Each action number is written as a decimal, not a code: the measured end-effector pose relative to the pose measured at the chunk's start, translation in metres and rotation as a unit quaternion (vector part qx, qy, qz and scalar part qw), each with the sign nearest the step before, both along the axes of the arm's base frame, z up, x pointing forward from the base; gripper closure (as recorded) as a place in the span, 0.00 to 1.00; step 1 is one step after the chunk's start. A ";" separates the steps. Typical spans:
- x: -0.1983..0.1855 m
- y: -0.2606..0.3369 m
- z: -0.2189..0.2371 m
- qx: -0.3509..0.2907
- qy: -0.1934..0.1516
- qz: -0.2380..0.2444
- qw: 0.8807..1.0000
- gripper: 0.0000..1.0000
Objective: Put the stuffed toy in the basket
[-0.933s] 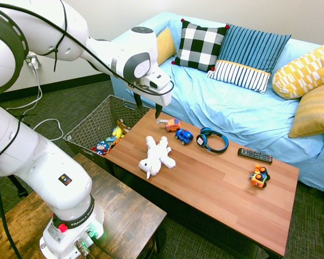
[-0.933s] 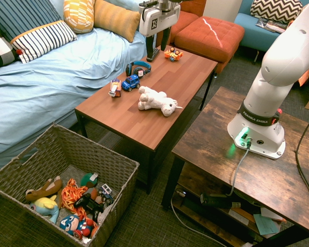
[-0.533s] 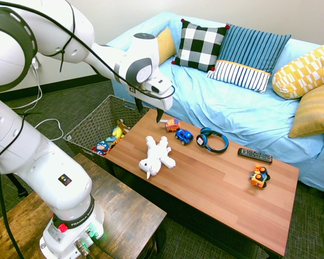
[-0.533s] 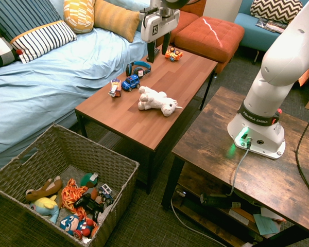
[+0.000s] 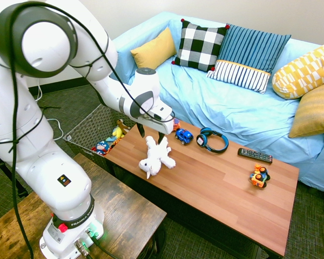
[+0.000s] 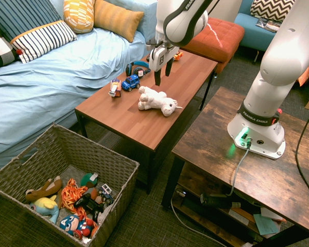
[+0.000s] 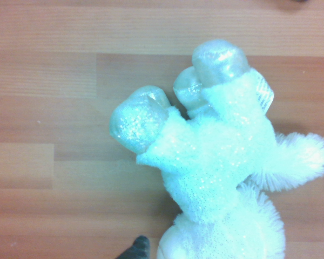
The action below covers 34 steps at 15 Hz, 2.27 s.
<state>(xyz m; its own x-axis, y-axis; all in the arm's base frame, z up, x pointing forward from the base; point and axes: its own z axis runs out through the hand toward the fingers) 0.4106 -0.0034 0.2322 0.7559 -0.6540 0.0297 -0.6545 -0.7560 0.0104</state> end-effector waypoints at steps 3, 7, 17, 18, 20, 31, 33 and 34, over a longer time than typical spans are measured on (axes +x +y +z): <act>-0.003 -0.007 -0.041 -0.005 0.010 -0.003 1.000 0.00; 0.005 -0.007 -0.074 -0.006 0.024 -0.011 1.000 0.00; 0.035 0.008 -0.110 0.008 0.033 -0.027 0.999 1.00; 0.036 0.008 -0.112 0.008 0.035 -0.029 0.999 1.00; 0.038 0.009 -0.117 0.009 0.037 -0.033 0.999 1.00; 0.046 0.010 -0.133 0.016 0.041 -0.043 0.998 1.00; 0.046 0.013 -0.132 0.018 0.040 -0.044 0.998 1.00; 0.047 0.015 -0.130 0.018 0.038 -0.043 0.998 1.00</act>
<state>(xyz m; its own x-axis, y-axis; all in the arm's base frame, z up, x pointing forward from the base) 0.4579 0.0113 0.1023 0.6956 -0.7166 -0.0511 -0.7158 -0.6974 0.0364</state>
